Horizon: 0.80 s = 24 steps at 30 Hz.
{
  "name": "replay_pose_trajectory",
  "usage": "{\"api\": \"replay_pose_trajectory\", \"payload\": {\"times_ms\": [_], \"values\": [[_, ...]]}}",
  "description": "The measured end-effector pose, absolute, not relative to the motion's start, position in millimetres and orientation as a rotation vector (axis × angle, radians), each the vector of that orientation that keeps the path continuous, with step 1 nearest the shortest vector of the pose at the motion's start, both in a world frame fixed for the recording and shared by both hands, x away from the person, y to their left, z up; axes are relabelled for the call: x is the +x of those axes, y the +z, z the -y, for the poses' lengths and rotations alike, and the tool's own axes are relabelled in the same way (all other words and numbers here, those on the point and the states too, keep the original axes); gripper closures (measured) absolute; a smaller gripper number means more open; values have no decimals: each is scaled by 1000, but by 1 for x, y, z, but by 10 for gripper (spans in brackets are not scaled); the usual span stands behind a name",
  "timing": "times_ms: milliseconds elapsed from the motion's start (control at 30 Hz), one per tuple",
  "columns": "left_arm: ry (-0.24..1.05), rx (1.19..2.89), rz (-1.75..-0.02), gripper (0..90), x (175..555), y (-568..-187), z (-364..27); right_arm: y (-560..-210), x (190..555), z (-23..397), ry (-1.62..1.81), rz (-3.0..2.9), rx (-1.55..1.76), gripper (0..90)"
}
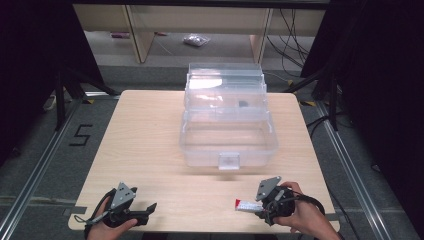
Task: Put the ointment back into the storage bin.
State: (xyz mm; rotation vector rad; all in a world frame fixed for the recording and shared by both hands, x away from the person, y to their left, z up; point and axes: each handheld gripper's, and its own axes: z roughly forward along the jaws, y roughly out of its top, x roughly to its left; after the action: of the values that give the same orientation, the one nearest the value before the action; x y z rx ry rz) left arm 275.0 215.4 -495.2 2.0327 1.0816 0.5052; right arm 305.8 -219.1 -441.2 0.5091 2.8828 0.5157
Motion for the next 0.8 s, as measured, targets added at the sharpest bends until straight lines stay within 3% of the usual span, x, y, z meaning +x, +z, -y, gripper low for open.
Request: {"api": "replay_pose_trajectory", "payload": {"times_ms": [800], "values": [[493,2044,-1069,149,274,-494,-216,-464,327,206,234,-2987,393,636]]}}
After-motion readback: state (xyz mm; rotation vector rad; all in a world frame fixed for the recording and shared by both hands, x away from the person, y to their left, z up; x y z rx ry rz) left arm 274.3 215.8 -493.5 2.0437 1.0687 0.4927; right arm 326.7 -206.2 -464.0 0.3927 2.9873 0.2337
